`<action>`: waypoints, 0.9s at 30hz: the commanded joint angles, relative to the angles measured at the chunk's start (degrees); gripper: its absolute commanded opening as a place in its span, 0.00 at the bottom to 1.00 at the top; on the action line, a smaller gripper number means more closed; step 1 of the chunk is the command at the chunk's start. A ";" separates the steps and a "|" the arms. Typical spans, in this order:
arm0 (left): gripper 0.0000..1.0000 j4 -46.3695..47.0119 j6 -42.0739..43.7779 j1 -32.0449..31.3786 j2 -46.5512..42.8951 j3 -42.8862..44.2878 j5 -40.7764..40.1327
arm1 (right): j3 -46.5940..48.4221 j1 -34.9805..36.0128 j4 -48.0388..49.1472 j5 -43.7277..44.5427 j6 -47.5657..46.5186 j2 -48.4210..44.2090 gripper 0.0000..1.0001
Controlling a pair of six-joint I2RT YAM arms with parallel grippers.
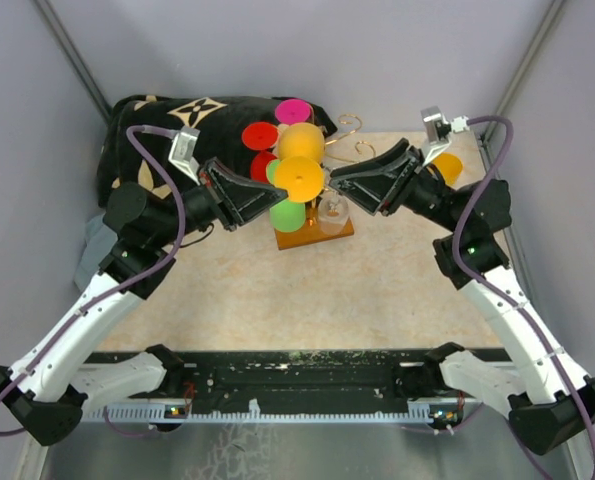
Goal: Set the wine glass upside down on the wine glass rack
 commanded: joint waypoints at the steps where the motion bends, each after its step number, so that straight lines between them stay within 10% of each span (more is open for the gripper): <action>1: 0.00 -0.38 1.70 0.16 0.54 1.45 -1.13 | 4.19 3.32 -0.02 1.57 -2.55 0.37 0.37; 13: 0.00 -0.02 1.13 0.16 1.28 1.52 -0.85 | 5.08 8.08 -1.53 3.68 -4.61 2.71 0.36; 23: 0.00 0.19 0.99 0.13 1.15 1.80 -0.47 | 5.51 9.06 -2.46 5.46 -5.96 3.20 0.00; 27: 0.00 0.09 1.31 0.21 0.81 1.83 -0.60 | 5.66 9.06 -2.93 6.78 -6.30 2.76 0.00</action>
